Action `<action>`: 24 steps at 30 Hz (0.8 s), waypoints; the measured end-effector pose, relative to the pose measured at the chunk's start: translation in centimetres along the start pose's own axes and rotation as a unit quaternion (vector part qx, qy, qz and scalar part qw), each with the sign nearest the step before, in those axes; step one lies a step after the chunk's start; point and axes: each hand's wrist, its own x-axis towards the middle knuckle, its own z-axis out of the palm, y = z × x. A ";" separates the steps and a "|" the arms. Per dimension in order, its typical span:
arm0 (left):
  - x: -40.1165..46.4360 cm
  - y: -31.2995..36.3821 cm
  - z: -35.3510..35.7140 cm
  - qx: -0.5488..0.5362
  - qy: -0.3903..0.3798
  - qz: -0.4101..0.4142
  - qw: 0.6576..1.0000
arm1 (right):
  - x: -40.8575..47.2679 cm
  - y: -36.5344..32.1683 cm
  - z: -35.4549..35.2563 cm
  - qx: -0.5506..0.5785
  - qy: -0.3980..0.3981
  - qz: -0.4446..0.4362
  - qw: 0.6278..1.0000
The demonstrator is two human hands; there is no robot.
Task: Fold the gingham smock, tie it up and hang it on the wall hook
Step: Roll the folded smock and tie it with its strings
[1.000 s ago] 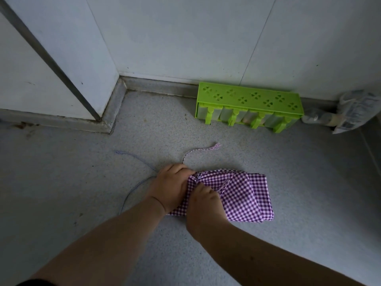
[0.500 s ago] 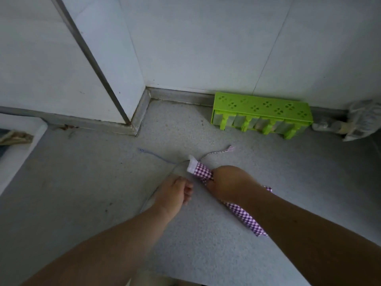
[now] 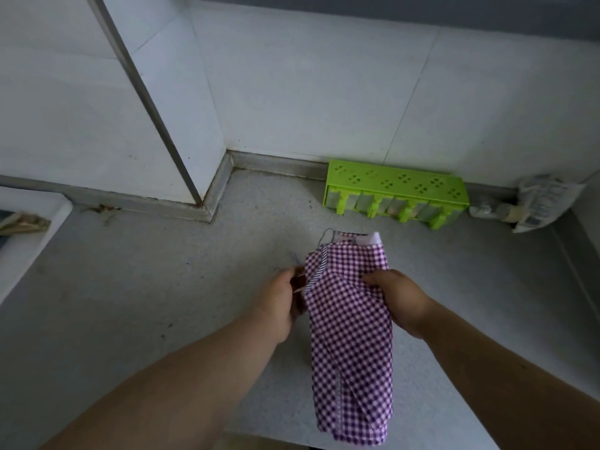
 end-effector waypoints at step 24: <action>0.3 -1.7 8.0 0.766 -0.201 0.140 0.594 | 4.6 5.8 -2.0 -0.172 0.008 0.103 0.980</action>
